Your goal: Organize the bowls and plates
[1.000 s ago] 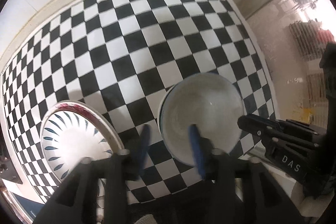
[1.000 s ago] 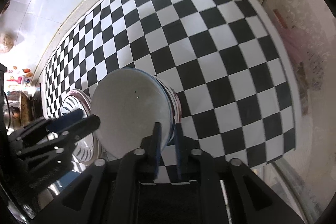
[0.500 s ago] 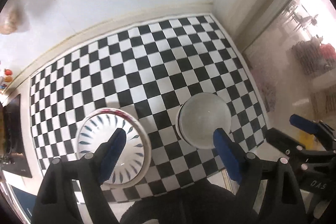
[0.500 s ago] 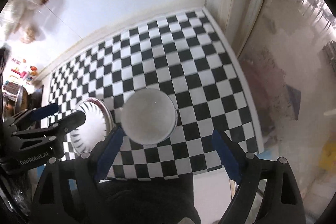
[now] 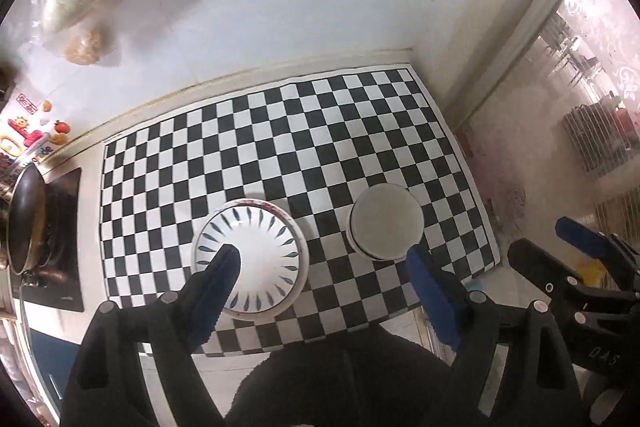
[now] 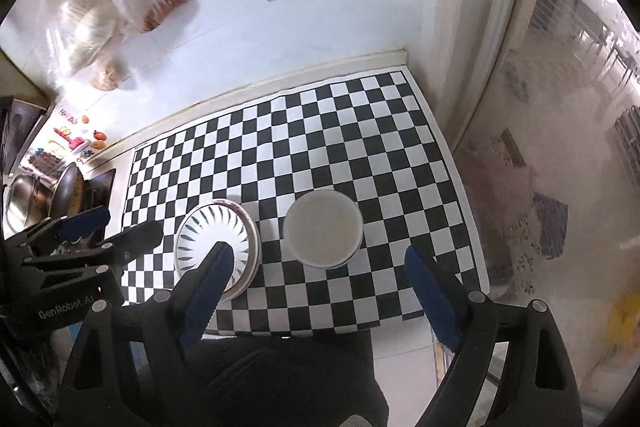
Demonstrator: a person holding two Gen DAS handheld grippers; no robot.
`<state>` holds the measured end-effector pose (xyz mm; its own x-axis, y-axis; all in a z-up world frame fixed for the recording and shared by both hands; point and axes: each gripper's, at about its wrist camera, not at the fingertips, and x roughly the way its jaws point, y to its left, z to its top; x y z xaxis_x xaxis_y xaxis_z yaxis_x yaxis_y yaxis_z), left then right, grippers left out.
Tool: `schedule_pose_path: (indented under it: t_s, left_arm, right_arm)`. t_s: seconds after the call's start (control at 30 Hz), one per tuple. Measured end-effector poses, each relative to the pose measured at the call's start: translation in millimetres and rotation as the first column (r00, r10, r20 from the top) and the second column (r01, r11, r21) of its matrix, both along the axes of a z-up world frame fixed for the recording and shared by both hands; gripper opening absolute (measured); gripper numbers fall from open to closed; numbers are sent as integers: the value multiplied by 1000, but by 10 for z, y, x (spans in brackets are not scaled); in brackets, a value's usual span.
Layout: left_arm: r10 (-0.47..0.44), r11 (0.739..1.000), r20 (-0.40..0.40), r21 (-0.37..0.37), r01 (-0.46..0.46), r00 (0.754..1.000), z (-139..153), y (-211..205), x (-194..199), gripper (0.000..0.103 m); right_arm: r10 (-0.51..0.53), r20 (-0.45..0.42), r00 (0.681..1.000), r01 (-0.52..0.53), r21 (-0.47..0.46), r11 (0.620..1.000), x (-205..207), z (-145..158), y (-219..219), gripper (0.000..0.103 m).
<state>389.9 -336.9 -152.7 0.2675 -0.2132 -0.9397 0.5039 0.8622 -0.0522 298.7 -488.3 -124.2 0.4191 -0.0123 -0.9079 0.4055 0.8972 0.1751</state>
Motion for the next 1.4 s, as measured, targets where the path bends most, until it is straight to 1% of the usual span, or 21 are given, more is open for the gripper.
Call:
schedule_pose_path:
  t_s: [0.1, 0.33, 0.47, 0.67, 0.8, 1.0, 1.13, 1.27, 1.4]
  left_arm:
    - [-2, 1000, -8, 27, 2, 1000, 78, 52, -49, 85]
    - [4, 999, -15, 42, -4, 1000, 232, 191, -151, 85]
    - [-12, 999, -19, 52, 13, 1000, 276, 213, -218, 85]
    - [-22, 999, -22, 46, 23, 1000, 278, 199, -271, 85]
    - [-20, 999, -31, 42, 21, 999, 263, 203, -274, 85]
    - [-30, 999, -31, 33, 31, 999, 221, 177, -262, 85]
    - [-19, 1000, -11, 19, 20, 1000, 108, 121, -194, 85]
    - [-5, 1000, -31, -20, 4, 1000, -48, 63, -77, 85]
    - [0, 1000, -6, -10, 0, 1000, -189, -33, 3, 85]
  right_arm:
    - [15, 1, 1000, -15, 3, 1000, -45, 91, 72, 90]
    - [31, -9, 999, -31, -3, 1000, -122, 256, 178, 90]
    - [38, -17, 999, -38, -9, 999, -135, 315, 213, 90]
    - [45, -50, 998, -44, 17, 999, -151, 220, 217, 90]
    - [24, -49, 999, -23, 17, 1000, -178, 202, 170, 90]
    - [1, -51, 999, 1, 43, 999, -180, 117, 88, 90]
    - [-19, -59, 998, 22, 43, 999, -133, -20, 22, 90]
    - [-39, -58, 998, 43, 69, 997, -87, -150, -39, 90]
    - [-52, -55, 997, 55, 54, 997, -3, -258, -88, 90]
